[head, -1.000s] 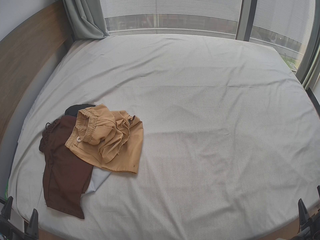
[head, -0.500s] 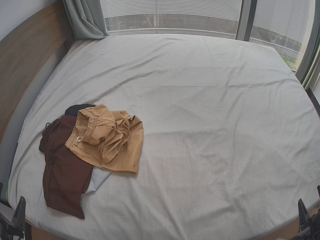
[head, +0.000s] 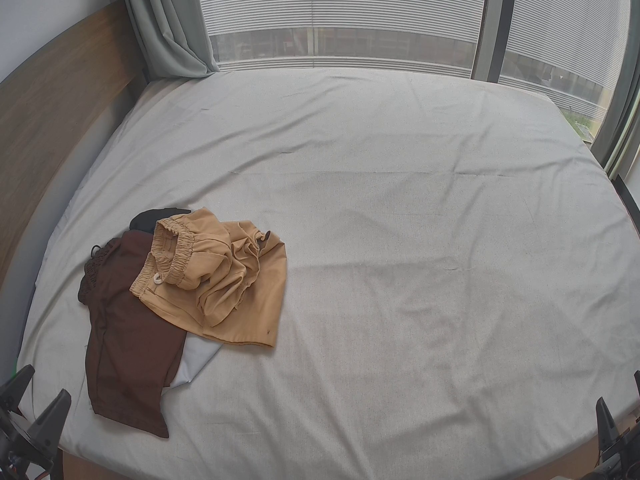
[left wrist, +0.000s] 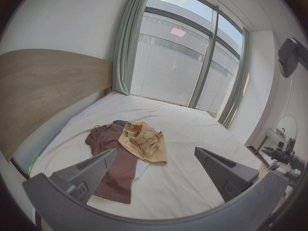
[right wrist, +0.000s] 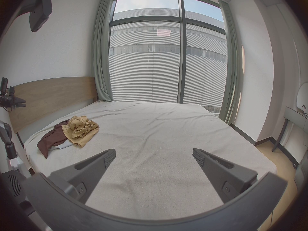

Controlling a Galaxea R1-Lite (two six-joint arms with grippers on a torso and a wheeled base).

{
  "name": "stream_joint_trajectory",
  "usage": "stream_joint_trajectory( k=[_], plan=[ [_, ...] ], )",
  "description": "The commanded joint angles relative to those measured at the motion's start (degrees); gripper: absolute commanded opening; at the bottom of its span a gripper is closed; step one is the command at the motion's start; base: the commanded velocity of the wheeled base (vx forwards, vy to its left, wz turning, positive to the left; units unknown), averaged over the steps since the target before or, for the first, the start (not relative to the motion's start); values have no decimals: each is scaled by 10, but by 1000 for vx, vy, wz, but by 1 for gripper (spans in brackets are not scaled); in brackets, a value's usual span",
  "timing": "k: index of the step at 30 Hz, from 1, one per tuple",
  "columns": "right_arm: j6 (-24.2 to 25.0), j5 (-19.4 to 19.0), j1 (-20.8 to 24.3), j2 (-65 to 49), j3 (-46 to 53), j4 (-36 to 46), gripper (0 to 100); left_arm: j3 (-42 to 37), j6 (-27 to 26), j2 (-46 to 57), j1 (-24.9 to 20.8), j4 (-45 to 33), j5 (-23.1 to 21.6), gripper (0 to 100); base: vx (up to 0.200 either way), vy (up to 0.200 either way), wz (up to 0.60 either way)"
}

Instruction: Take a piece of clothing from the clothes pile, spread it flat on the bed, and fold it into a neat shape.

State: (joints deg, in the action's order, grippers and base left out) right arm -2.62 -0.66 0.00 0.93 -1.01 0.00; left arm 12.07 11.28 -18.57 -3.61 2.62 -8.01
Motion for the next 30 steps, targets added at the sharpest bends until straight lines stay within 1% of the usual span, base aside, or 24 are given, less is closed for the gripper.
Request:
stream_joint_trajectory(
  k=[1, 3, 5, 11, 13, 14, 17, 19, 21, 26, 30],
  plan=[
    [0, 0, 0, -9, 9, 1, 100, 30, 30, -93, -5, 22, -24, 100, 0, 0, 0],
    [0, 0, 0, -9, 9, 1, 100, 33, 31, -106, -5, 29, -31, 100, 0, 0, 0],
    [0, 0, 0, -9, 10, 0, 100, 33, 41, -151, -4, 65, -48, 100, 0, 0, 0],
    [0, 0, 0, -9, 9, 0, 100, 36, 65, -223, -4, 116, -61, 100, 0, 0, 0],
    [0, 0, 0, -9, 9, 0, 100, 38, 77, -243, -3, 131, -83, 100, 0, 0, 0],
    [0, 0, 0, -9, 9, 0, 100, 40, 83, -257, 0, 139, -101, 100, 0, 0, 0],
    [0, 0, 0, -9, 9, 1, 100, 42, 87, -284, 10, 153, -132, 100, 0, 0, 0],
    [0, 0, 0, -9, 9, 0, 100, 42, 86, -292, 14, 159, -138, 100, 0, 0, 0],
    [0, 0, 0, -9, 9, 1, 100, 50, 86, -316, 16, 172, -155, 100, 0, 0, 0],
    [0, 0, 0, -9, 9, 0, 100, 68, 85, -370, 30, 174, -172, 100, 0, 0, 0],
    [-1, 0, 0, -9, 9, 0, 100, 95, 83, -408, 32, 175, -174, 100, 0, 0, 0]
  ],
)
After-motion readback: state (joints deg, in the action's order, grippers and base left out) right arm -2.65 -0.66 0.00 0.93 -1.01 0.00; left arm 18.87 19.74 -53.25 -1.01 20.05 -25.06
